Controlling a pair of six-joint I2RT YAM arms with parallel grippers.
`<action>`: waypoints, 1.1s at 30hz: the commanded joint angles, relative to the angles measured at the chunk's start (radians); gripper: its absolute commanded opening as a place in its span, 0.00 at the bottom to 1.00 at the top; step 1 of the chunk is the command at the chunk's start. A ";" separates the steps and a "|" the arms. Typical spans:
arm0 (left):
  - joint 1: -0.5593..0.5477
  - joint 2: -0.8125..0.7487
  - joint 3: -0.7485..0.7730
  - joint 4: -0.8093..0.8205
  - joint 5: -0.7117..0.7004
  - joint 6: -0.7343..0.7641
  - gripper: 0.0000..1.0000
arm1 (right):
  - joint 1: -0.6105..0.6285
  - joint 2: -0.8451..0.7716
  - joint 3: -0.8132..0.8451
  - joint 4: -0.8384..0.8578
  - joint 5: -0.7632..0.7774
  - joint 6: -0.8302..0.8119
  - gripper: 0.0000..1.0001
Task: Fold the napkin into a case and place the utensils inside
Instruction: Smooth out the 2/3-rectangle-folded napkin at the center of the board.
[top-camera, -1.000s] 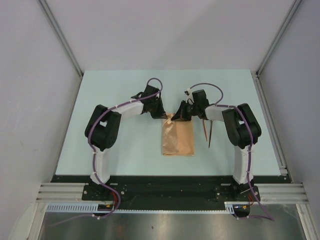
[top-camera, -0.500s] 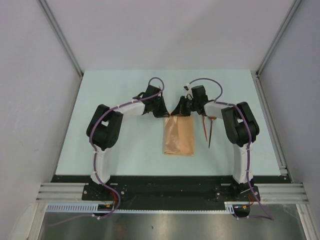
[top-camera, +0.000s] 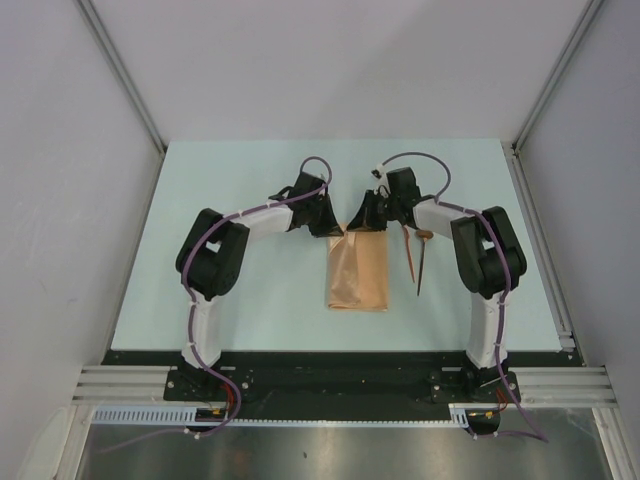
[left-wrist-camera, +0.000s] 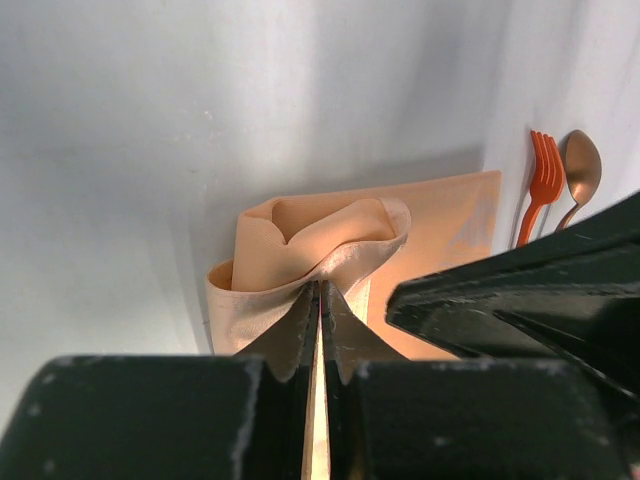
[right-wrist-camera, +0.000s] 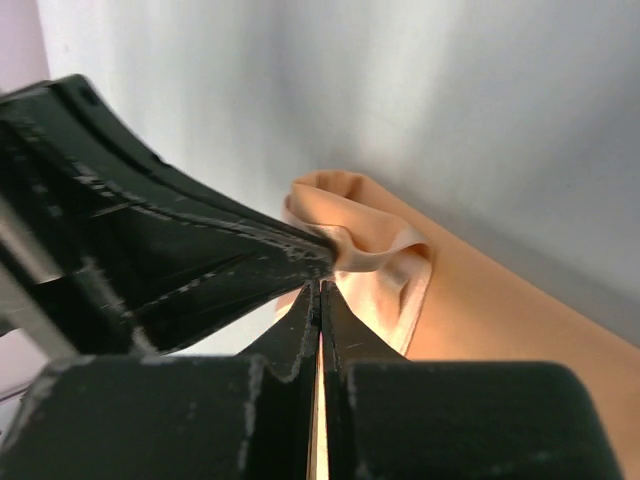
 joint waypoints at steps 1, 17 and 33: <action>-0.005 -0.030 0.014 0.019 -0.010 -0.009 0.06 | -0.004 -0.040 0.032 -0.013 0.007 -0.022 0.00; -0.010 -0.176 -0.057 -0.029 -0.058 0.060 0.28 | -0.017 0.098 0.049 0.028 0.001 -0.021 0.00; -0.108 -0.323 -0.432 0.149 0.071 -0.018 0.11 | 0.021 -0.054 0.024 -0.039 0.001 -0.042 0.00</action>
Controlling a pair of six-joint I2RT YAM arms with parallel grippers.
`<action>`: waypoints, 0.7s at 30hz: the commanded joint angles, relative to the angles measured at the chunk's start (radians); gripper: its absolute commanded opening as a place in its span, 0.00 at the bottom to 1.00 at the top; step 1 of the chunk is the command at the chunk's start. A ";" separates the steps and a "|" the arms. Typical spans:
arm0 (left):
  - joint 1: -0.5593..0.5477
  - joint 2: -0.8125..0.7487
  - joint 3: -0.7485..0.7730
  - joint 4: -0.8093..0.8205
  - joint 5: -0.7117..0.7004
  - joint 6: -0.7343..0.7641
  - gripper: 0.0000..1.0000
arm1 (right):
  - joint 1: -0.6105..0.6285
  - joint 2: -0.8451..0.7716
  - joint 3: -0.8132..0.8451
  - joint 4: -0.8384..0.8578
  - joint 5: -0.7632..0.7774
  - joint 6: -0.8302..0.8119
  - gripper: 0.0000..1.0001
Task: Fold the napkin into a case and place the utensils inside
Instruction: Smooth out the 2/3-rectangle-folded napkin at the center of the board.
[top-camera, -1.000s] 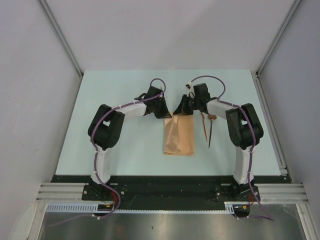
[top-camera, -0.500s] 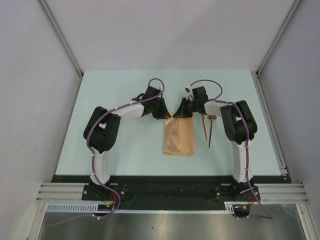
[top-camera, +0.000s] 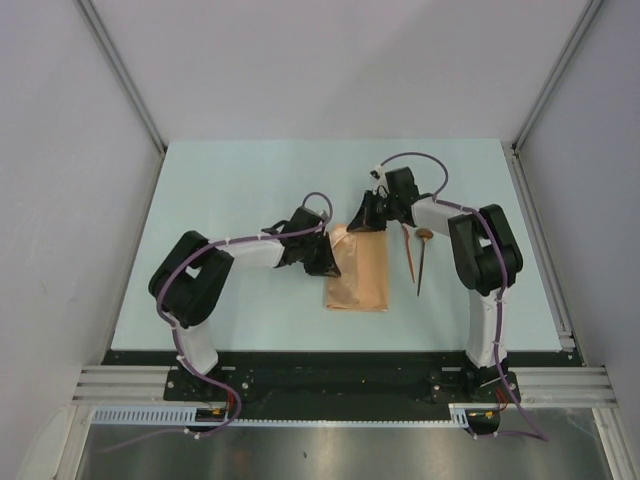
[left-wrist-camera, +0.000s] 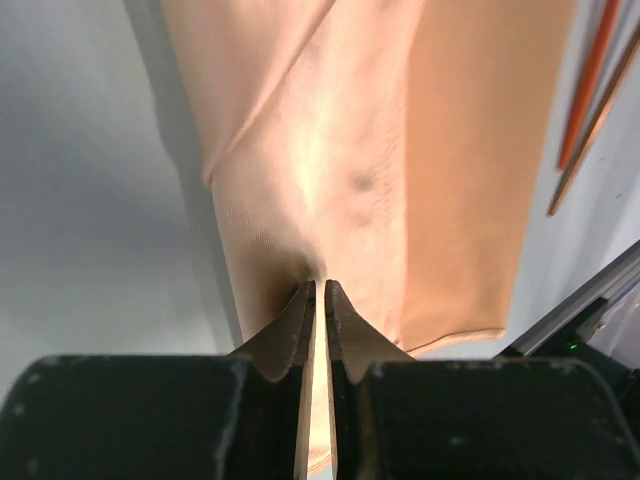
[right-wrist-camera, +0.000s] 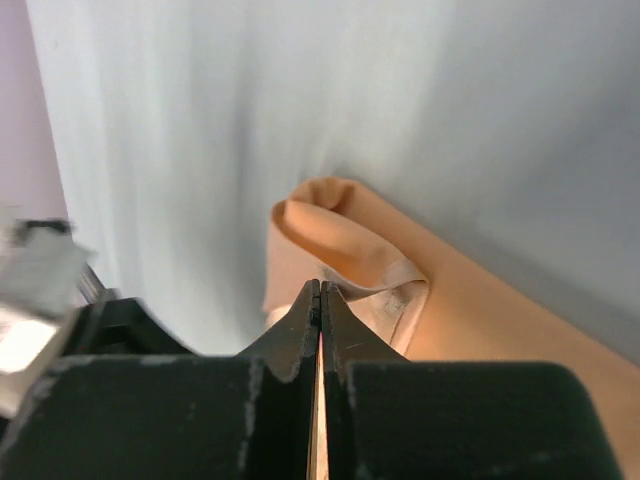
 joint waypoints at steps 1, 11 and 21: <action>-0.023 -0.058 -0.054 0.084 0.027 -0.031 0.11 | 0.024 -0.109 -0.030 0.004 -0.001 -0.014 0.00; -0.035 -0.071 -0.039 0.064 0.010 -0.013 0.14 | -0.002 -0.074 -0.077 0.015 0.015 -0.049 0.00; 0.072 -0.091 0.096 -0.022 0.019 0.013 0.20 | 0.039 -0.216 -0.130 -0.080 0.047 -0.092 0.12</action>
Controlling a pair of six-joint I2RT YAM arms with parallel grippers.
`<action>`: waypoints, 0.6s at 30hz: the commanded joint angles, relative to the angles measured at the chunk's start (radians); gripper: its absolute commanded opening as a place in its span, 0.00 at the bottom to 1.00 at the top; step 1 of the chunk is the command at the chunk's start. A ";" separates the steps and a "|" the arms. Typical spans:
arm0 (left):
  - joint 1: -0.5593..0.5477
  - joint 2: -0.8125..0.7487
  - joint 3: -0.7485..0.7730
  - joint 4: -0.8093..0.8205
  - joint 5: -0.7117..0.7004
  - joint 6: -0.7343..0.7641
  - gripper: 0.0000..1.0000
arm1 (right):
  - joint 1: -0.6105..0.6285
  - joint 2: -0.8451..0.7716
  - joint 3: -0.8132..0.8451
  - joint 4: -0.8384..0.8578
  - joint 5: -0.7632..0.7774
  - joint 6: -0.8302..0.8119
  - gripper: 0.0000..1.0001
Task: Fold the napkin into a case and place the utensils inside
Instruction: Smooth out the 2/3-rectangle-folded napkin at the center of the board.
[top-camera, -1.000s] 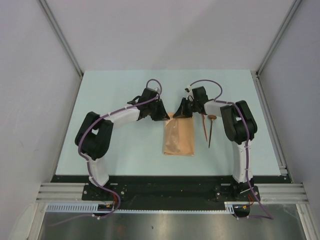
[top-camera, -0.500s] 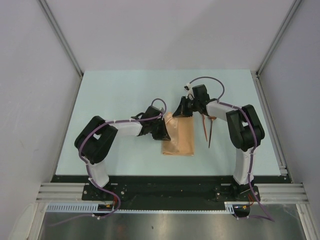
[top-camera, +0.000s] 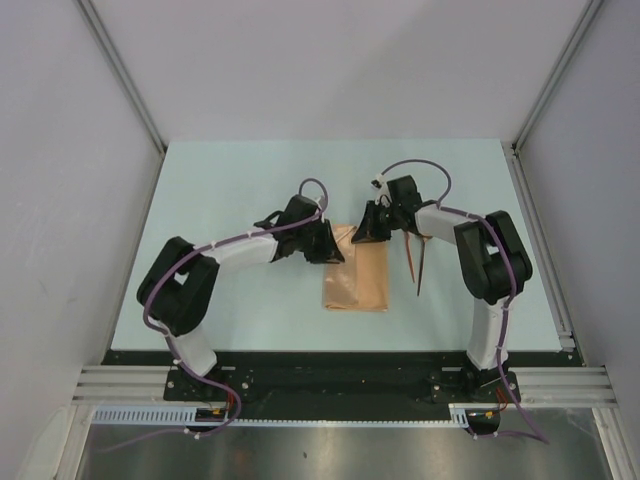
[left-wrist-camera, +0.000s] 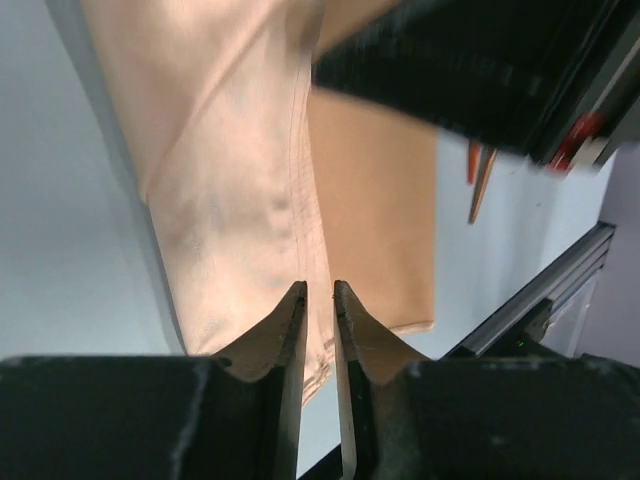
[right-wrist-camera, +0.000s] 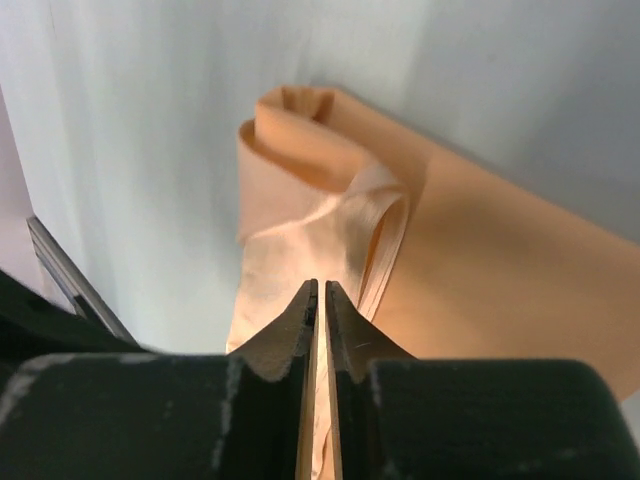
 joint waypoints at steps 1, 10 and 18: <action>0.088 0.033 0.111 -0.011 0.024 0.033 0.19 | 0.034 -0.133 -0.040 -0.056 0.011 -0.037 0.13; 0.171 0.214 0.312 0.064 0.110 -0.001 0.09 | 0.151 -0.278 -0.247 0.045 -0.101 0.075 0.17; 0.159 0.297 0.317 0.181 0.171 -0.061 0.08 | 0.256 -0.248 -0.302 0.174 -0.123 0.146 0.09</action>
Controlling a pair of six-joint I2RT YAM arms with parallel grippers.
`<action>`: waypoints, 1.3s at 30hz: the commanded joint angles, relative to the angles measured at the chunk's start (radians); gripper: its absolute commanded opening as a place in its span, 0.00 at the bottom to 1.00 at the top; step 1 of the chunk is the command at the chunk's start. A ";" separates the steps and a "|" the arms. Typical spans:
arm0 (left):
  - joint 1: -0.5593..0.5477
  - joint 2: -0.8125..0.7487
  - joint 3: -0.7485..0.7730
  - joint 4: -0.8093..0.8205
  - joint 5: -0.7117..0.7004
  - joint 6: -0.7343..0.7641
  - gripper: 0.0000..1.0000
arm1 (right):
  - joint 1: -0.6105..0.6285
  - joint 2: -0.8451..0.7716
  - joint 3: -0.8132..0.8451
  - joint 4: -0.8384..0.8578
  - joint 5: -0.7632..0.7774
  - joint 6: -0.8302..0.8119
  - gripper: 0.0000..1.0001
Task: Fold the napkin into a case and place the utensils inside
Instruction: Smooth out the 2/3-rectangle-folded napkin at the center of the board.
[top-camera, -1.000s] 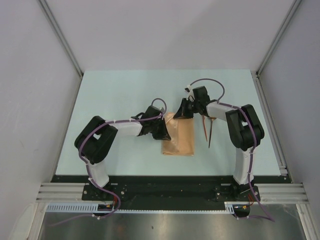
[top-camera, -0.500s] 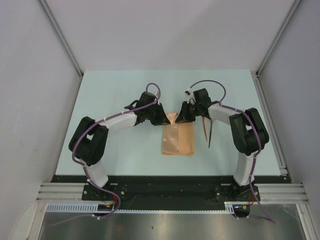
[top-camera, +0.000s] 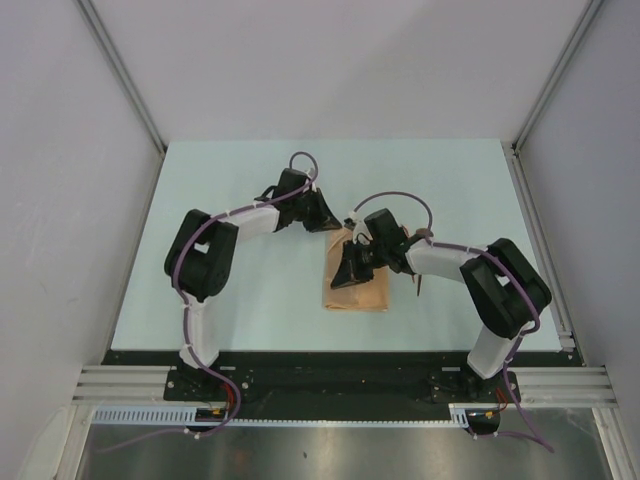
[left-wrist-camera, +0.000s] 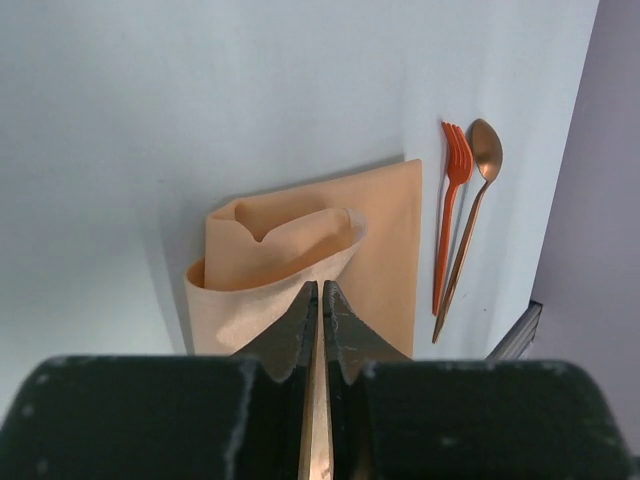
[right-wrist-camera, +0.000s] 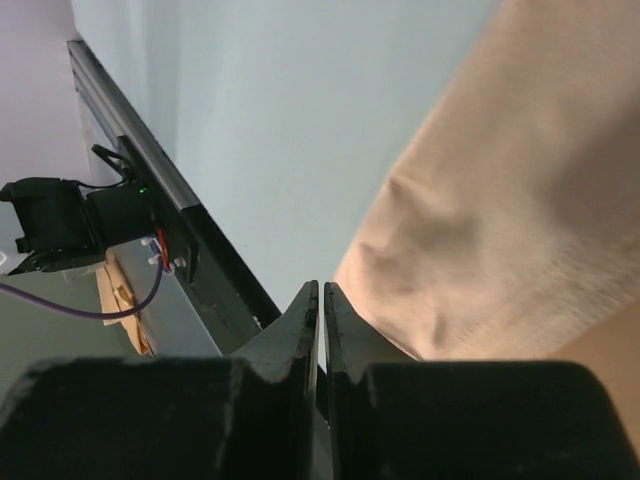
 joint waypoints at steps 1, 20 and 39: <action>-0.013 0.020 0.026 0.086 0.057 -0.035 0.08 | 0.026 0.014 0.007 0.113 -0.034 0.044 0.08; -0.021 0.143 0.101 0.068 0.011 -0.038 0.08 | -0.008 0.016 -0.163 0.089 -0.028 -0.037 0.03; -0.021 0.008 0.149 -0.187 -0.091 0.118 0.15 | -0.007 -0.060 -0.163 0.102 -0.039 0.010 0.02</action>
